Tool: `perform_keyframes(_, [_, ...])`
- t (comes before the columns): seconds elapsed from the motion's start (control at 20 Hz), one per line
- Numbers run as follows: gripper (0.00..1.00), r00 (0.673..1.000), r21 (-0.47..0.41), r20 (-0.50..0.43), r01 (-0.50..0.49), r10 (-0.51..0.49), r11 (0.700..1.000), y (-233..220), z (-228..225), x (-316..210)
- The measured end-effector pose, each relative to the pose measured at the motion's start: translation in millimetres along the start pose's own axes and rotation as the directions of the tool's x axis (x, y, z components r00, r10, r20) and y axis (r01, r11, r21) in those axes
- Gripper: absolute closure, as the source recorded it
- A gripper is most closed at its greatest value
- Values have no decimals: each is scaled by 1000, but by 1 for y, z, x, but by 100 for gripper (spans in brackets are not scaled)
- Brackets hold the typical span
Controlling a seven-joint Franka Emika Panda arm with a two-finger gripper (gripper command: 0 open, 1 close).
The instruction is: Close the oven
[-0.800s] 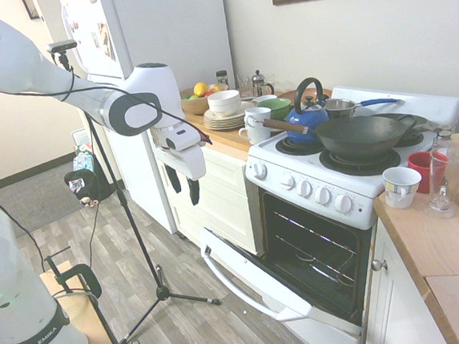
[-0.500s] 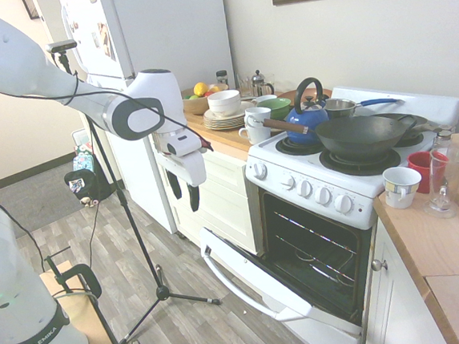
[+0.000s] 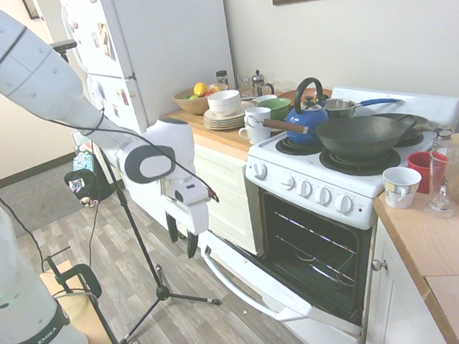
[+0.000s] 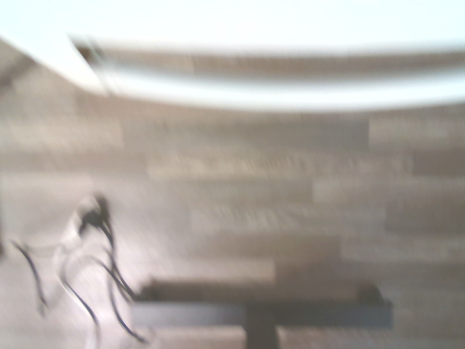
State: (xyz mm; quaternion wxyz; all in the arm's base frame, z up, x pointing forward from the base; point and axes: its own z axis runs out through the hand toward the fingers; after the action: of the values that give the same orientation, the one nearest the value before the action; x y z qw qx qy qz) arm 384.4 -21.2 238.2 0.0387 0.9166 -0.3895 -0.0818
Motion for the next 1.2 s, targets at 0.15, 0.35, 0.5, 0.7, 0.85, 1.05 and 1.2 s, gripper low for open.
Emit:
perform_keyframes(0.15, [0,999,-36,1,47,-47,998,10,41,2])
perform_keyframes(0.35, [0,997,-42,11,71,-71,997,11,85,10])
perform_keyframes(0.5, [0,996,-57,28,84,-82,995,9,114,18])
perform_keyframes(0.7, [0,997,-42,35,77,-76,996,-4,155,28])
perform_keyframes(0.85, [0,998,-12,28,63,-62,998,-20,182,37])
perform_keyframes(1.05, [0,999,39,-21,47,-47,998,-38,209,50])
perform_keyframes(1.2, [0,997,80,-79,34,-28,996,-55,222,66])
